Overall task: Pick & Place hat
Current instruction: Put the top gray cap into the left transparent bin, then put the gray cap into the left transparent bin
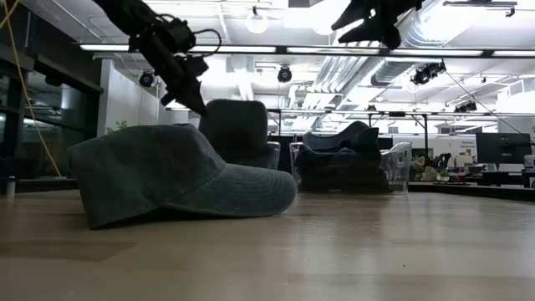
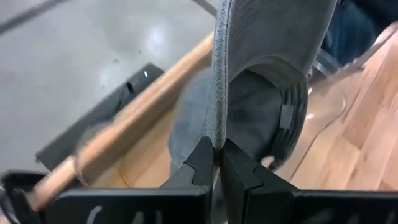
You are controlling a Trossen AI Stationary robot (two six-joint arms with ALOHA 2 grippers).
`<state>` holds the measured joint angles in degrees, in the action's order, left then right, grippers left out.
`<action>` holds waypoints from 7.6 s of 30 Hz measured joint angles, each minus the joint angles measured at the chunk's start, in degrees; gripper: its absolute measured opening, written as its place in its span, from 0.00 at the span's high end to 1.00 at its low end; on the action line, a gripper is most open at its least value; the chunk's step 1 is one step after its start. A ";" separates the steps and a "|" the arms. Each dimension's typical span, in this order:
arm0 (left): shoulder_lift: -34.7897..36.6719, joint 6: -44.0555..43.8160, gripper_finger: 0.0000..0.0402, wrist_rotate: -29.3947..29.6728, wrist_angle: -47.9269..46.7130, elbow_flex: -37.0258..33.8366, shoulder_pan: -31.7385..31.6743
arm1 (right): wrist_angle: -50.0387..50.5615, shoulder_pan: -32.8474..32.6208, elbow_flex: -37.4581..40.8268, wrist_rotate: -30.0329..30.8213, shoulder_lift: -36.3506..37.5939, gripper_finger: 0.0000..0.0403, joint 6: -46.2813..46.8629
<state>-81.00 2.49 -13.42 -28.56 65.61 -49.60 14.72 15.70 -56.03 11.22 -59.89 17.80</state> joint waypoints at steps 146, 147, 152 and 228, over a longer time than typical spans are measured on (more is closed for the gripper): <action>15.26 -73.44 0.42 36.46 -20.90 -18.59 81.15 | -41.88 -18.16 14.65 -18.28 -43.44 0.55 49.72; 15.26 -73.45 0.42 36.50 -20.94 -18.59 81.15 | -41.96 -18.28 13.96 -18.34 -44.33 0.55 49.68; 15.26 -73.45 0.42 36.45 -20.91 -18.59 81.15 | -42.17 -18.46 9.31 -20.70 -48.98 0.55 48.98; 14.11 14.82 0.42 86.16 -7.84 3.12 80.51 | -55.95 -14.94 1.36 7.70 -21.32 0.99 28.53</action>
<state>-66.89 17.31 72.74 -36.40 68.73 30.90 -41.23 0.77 -54.68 18.92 -81.21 46.32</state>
